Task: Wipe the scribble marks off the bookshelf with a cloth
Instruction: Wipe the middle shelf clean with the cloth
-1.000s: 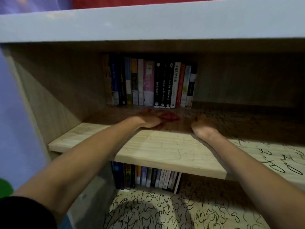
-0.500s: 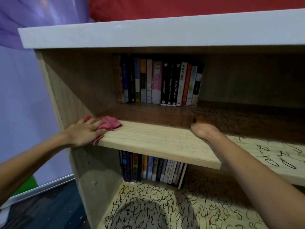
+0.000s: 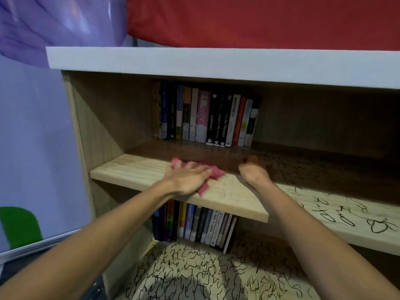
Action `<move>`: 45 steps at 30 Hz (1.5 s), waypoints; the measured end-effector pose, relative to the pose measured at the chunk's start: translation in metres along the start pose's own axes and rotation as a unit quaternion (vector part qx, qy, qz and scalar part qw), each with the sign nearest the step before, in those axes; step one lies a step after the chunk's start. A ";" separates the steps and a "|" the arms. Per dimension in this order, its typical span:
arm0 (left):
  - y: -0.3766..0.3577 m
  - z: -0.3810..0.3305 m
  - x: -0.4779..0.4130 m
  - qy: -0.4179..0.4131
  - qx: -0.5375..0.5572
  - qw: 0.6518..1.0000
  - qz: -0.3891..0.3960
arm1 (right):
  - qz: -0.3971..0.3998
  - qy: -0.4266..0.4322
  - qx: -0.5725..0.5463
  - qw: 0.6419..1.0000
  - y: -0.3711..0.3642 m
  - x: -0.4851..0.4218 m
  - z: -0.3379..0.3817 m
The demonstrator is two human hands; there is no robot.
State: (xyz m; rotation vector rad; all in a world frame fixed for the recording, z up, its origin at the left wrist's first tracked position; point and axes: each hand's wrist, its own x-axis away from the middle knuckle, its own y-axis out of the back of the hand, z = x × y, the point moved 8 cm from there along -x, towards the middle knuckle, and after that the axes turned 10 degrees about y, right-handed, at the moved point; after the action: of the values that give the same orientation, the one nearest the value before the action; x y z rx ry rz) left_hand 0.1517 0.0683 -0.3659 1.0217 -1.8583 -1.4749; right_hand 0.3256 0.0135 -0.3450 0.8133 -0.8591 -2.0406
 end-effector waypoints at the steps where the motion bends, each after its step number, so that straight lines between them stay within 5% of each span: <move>1: -0.001 -0.012 0.006 -0.023 0.062 0.998 0.015 | -0.024 -0.008 -0.025 0.999 0.005 0.005 0.002; 3: 0.010 -0.013 0.008 -0.036 0.237 0.971 0.022 | -0.066 0.018 -0.062 0.996 0.011 0.017 0.016; 6: 0.043 0.040 0.002 0.048 0.383 0.915 -0.117 | -0.023 0.163 -0.084 0.983 -0.007 0.039 0.071; 8: 0.046 0.075 -0.004 0.125 0.288 0.934 -0.172 | 0.106 0.260 0.075 0.957 -0.051 0.058 0.104; 10: 0.036 0.089 -0.009 0.172 0.140 0.964 -0.145 | 0.186 0.295 0.195 0.917 -0.076 0.067 0.113; 13: 0.019 0.089 -0.016 0.188 0.024 0.980 -0.054 | 0.211 0.278 0.198 0.916 -0.058 0.048 0.079; 18: 0.013 0.087 -0.020 0.188 -0.022 0.982 -0.017 | 0.139 0.004 0.159 0.977 0.022 -0.012 -0.066; 20: 0.010 0.089 -0.024 0.194 -0.027 0.981 -0.008 | 0.096 -0.034 0.150 0.984 0.029 -0.028 -0.077; 23: 0.011 0.089 -0.025 0.193 -0.021 0.981 -0.002 | 0.160 0.031 0.116 0.980 -0.022 -0.027 -0.018; 27: 0.009 0.092 -0.022 0.186 -0.029 0.982 0.001 | 0.210 0.237 0.176 0.932 -0.080 0.022 0.089; 30: 0.009 0.093 -0.021 0.182 -0.027 0.983 0.004 | 0.221 0.321 0.162 0.906 -0.056 0.059 0.082; 35: 0.008 0.092 -0.022 0.186 -0.026 0.982 0.004 | 0.166 0.081 0.137 0.973 0.005 -0.006 -0.044; 38: 0.009 0.090 -0.020 0.189 -0.028 0.982 0.005 | 0.108 0.025 0.138 0.984 -0.014 -0.044 -0.032; 45: 0.012 0.090 -0.015 0.182 -0.026 0.983 0.003 | 0.227 0.310 0.180 0.906 -0.077 0.034 0.087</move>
State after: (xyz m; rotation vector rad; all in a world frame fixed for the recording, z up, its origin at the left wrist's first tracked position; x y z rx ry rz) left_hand 0.0859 0.1312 -0.3760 1.1702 -1.5550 -1.2285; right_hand 0.2115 0.0484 -0.3645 1.2387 -0.9440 -1.1215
